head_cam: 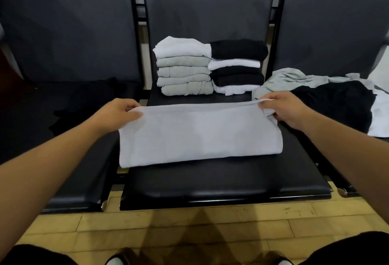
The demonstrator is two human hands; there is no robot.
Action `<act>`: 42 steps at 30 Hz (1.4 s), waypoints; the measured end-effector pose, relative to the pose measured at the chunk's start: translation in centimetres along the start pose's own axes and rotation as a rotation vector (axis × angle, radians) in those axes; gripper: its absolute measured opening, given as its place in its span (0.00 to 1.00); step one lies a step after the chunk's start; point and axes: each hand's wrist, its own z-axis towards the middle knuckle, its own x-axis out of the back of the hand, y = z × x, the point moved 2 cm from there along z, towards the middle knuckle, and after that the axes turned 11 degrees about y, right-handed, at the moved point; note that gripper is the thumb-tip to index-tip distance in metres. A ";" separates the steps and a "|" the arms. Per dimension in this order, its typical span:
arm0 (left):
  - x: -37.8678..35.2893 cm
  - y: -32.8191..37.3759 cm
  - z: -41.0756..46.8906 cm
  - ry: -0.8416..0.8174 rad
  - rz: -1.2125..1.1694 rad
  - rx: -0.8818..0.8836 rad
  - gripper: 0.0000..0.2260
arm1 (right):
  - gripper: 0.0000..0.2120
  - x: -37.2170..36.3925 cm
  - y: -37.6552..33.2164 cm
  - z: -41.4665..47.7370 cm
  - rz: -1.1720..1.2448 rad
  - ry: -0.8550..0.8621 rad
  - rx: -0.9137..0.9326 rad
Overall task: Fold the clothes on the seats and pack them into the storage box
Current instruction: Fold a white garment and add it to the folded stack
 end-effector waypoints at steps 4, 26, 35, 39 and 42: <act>-2.8 -1.6 1.8 -0.113 0.256 0.006 0.11 | 0.04 -2.7 3.1 1.2 -0.163 0.059 -0.094; -5.4 -3.0 -0.9 -0.107 -0.100 0.527 0.19 | 0.19 -11.9 -0.1 -6.8 -0.580 -0.131 0.580; -5.5 -1.1 -2.0 -0.080 -0.193 0.504 0.17 | 0.27 -14.3 2.1 -9.2 -0.863 -0.335 0.572; -3.8 0.1 -2.0 -0.029 -0.278 0.443 0.15 | 0.28 -15.3 1.8 -9.6 -0.872 -0.309 0.589; -2.1 1.1 -2.1 0.017 -0.238 0.358 0.15 | 0.28 -17.5 1.0 -10.1 -0.830 -0.313 0.569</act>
